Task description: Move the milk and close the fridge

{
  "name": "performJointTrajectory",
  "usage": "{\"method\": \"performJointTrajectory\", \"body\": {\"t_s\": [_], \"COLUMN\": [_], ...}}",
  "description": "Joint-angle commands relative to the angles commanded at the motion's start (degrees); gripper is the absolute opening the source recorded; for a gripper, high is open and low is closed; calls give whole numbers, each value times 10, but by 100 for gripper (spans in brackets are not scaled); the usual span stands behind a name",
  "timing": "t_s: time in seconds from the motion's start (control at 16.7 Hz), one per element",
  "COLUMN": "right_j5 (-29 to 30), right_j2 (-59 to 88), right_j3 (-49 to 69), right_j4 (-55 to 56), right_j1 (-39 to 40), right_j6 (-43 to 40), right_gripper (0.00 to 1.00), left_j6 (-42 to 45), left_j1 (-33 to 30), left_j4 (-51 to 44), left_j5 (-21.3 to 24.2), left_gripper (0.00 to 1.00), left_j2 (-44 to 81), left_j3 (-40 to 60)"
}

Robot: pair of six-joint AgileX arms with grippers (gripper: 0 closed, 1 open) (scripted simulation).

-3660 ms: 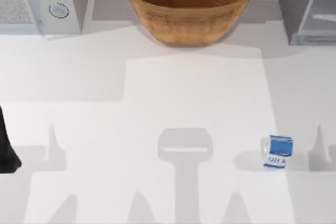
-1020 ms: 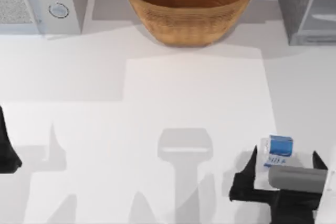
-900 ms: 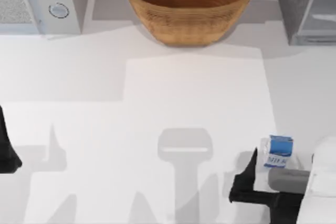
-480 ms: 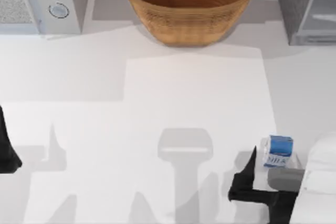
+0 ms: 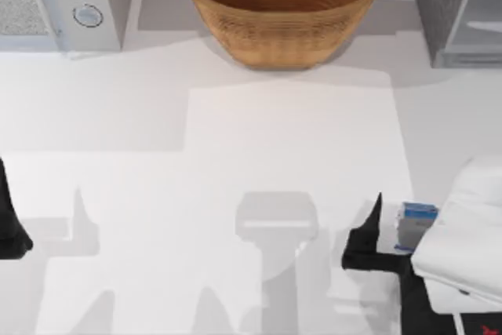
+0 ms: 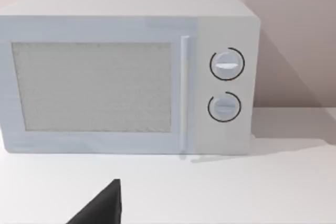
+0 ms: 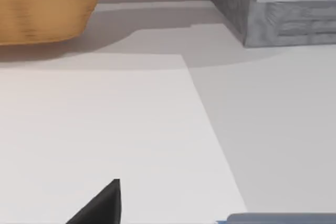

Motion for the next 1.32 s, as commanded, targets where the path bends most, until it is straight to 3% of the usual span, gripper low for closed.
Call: {"method": "performJointTrajectory", "body": {"t_s": [0.18, 0.96, 1.32], "right_j5": [0, 0, 0], "right_j2": [0, 0, 0], "right_j3": [0, 0, 0], "right_j4": [0, 0, 0], "right_j1": [0, 0, 0], "right_j6": [0, 0, 0], "right_gripper": [100, 2, 0], "left_j6": [0, 0, 0], "left_j1": [0, 0, 0], "left_j4": [0, 0, 0], "left_j5": [0, 0, 0], "left_gripper": [100, 100, 100], "left_j2": [0, 0, 0], "left_j3": [0, 0, 0]}}
